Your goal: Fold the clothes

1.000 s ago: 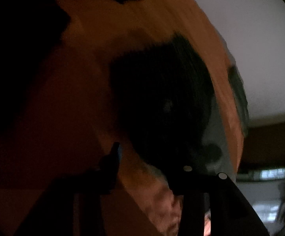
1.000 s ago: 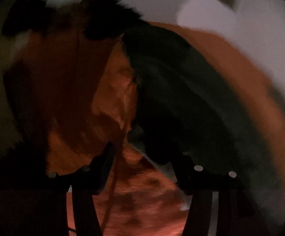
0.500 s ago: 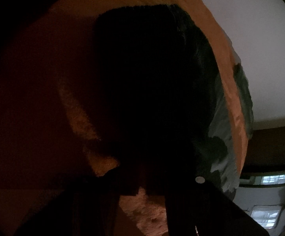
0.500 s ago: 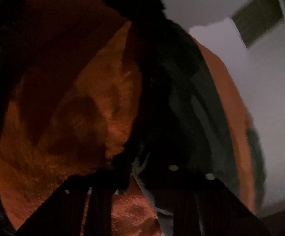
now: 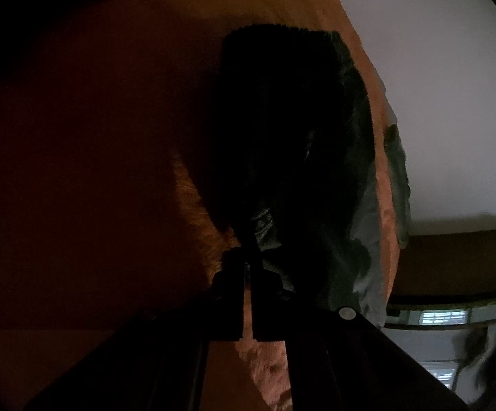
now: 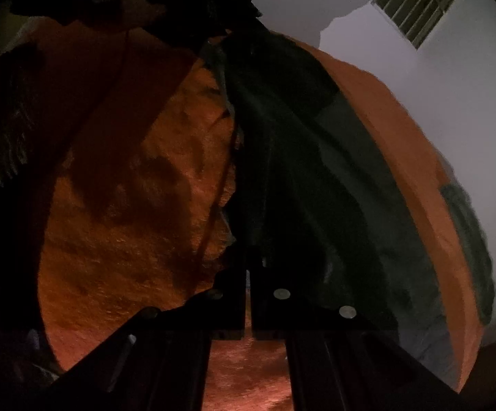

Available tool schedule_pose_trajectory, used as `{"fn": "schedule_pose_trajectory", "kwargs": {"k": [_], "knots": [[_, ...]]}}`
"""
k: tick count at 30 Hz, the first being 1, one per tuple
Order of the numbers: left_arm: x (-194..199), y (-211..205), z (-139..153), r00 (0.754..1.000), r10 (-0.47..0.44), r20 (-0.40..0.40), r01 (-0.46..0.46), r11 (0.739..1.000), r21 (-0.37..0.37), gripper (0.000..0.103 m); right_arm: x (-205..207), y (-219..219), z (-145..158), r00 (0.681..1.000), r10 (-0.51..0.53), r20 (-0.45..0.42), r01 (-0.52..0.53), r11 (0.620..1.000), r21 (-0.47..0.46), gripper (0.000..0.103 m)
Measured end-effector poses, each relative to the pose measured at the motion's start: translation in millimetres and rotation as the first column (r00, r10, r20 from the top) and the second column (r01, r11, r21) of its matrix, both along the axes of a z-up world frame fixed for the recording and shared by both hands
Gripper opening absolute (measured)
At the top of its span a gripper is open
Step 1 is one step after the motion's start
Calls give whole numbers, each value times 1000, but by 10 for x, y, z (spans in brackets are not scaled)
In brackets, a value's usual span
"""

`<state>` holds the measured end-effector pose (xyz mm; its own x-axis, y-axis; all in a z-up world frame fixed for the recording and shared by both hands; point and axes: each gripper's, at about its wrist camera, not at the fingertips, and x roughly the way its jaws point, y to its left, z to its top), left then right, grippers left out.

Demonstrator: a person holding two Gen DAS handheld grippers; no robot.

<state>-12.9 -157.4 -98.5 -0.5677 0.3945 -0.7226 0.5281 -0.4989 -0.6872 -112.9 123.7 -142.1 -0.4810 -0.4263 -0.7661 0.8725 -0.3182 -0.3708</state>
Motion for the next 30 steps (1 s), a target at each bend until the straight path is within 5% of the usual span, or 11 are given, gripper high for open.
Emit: {"fn": "schedule_pose_trajectory", "kwargs": {"k": [3,6,8,12,14,15,18,20,23,26,30], "knots": [[175,-148,77,998,50,31,-50,999,-10,4,38,52,37,998,1,-64,-1,1000,6,8],[231,-232,121,995,63,73,-67,997,49,31,148,26,-44,983,35,-182,-25,998,59,54],[141,-128,104,997,28,66,-34,995,91,53,178,-58,-89,975,77,-207,-63,995,75,56],[-96,96,50,997,-52,63,47,995,91,55,201,-252,-208,965,157,-210,-138,985,102,56],[-153,109,-8,995,-44,93,37,997,68,56,185,-355,-294,955,196,-221,-171,977,125,40],[-182,116,-37,993,-39,107,33,998,56,56,156,-402,-331,954,207,-216,-180,974,140,15],[-136,78,47,997,4,83,-4,1000,11,12,16,-389,-211,976,167,-140,-158,985,74,13],[-56,38,199,997,25,72,-23,999,-28,5,-24,-277,-80,987,135,-86,-133,991,27,10],[-22,-37,314,996,0,91,14,988,-157,4,-15,-121,-107,988,146,-52,-143,988,55,2],[-47,-101,124,993,-28,118,40,995,-96,4,29,-23,-288,979,197,-52,-188,971,146,0],[-49,-102,236,993,-70,99,81,991,-105,7,13,-32,-173,984,175,-13,-174,981,90,0]]}}
